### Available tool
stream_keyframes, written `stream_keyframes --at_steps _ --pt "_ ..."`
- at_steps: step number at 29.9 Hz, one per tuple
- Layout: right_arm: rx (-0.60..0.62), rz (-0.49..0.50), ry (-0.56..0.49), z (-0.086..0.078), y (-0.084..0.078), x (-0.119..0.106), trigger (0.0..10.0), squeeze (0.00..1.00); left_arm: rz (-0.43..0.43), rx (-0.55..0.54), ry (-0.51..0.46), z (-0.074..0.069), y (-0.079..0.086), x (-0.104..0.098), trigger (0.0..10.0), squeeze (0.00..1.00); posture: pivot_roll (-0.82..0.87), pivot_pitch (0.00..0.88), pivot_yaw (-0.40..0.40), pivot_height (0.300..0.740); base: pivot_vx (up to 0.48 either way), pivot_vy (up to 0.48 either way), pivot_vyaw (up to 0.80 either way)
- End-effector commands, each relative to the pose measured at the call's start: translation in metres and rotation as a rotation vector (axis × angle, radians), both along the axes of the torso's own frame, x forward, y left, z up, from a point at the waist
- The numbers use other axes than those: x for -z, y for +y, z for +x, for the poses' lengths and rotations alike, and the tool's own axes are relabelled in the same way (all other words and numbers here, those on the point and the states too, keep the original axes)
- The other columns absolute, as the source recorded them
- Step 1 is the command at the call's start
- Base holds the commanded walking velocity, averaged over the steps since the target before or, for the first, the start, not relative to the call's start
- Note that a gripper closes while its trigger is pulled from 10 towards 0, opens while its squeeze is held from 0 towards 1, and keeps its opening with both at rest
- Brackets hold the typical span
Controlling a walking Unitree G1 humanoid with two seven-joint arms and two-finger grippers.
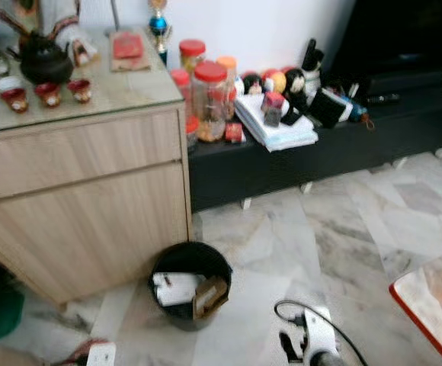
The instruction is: Picking trash to rubbish bin
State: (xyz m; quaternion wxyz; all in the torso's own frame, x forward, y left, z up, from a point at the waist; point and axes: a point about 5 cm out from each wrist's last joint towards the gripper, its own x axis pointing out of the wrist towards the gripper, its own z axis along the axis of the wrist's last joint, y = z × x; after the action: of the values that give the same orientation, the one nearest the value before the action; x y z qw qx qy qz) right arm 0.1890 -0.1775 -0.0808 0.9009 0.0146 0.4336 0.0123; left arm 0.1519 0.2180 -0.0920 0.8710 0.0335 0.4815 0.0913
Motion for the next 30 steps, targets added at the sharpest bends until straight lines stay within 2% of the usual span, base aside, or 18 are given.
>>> stream_keyframes --at_steps 1,16,21,30 --pt "0.016 -0.019 0.003 -0.0019 -0.0088 0.0000 10.0 0.00 -0.015 0.005 0.009 -0.0015 -0.0065 0.0019 10.0 0.00 0.01 0.073 -0.045 0.740 0.315 0.000 0.00" --pt "-0.014 -0.032 0.007 -0.0015 -0.0077 -0.0001 10.0 0.00 -0.017 0.006 0.010 -0.0018 -0.0069 0.0021 10.0 0.00 0.01 0.074 -0.045 0.740 0.314 0.000 0.00" --pt "-0.012 -0.029 0.011 -0.0022 -0.0068 0.0004 10.0 0.00 -0.018 0.006 0.010 -0.0016 -0.0070 0.0021 10.0 0.00 0.01 0.074 -0.045 0.740 0.315 0.000 0.58" --pt "0.008 -0.019 0.001 -0.0010 -0.0067 -0.0002 10.0 0.00 -0.017 0.009 0.010 -0.0007 -0.0068 0.0017 10.0 0.00 0.02 0.076 -0.043 0.740 0.315 0.000 0.00"
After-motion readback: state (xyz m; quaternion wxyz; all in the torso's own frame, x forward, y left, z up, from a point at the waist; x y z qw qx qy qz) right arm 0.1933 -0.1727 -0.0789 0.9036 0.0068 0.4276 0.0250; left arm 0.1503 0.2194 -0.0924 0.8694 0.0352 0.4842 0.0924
